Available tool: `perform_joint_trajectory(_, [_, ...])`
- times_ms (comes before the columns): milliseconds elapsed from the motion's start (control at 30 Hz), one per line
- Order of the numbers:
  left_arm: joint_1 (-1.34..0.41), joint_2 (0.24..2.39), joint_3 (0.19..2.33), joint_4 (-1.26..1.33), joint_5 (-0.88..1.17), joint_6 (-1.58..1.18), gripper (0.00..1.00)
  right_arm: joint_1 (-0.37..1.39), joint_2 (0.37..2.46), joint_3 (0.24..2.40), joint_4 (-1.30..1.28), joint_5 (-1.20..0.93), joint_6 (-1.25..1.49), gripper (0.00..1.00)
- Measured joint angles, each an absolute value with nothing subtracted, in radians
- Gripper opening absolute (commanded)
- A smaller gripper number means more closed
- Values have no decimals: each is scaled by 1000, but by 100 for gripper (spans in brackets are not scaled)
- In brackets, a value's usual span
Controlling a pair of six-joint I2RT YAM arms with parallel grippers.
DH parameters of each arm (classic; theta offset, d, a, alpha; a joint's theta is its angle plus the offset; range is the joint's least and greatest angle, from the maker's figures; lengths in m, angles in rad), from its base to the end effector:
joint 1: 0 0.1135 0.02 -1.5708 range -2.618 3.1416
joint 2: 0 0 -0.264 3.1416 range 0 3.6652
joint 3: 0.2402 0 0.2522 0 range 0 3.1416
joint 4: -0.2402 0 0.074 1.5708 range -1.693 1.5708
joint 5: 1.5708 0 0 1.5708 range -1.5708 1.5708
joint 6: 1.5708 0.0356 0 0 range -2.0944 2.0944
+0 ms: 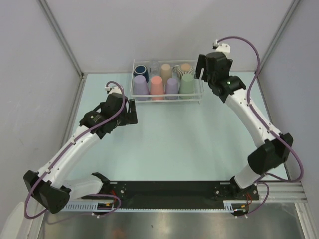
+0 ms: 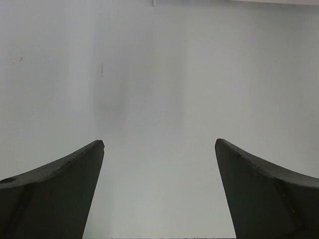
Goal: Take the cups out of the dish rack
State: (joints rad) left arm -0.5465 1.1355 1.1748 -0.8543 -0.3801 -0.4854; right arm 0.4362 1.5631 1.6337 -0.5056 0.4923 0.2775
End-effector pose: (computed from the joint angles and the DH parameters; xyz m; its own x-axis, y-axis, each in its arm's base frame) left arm 0.1987 -0.1054 0.3445 -0.6736 -0.0973 -0.7326 -0.0555 0.9952 -0.0812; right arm 0.3276 0.1342 0.4102 -0.3629 0.0972 -0.9267 0.1202 0.9911 0.0569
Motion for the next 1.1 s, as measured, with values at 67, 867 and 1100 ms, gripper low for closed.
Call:
perform_joint_trajectory(67, [-546,1131,1175,-854,-379,-485,100,413,1642,1741,-512,459,286,91])
perform_joint_trajectory(867, [-546,1099,1126,-847,-379,-469,100,440,2110,2172,-653,384,332,100])
perform_joint_trajectory(1100, [-546,1100,1119,-847,-382,-469,100,439,2179,2173,-651,380,332,100])
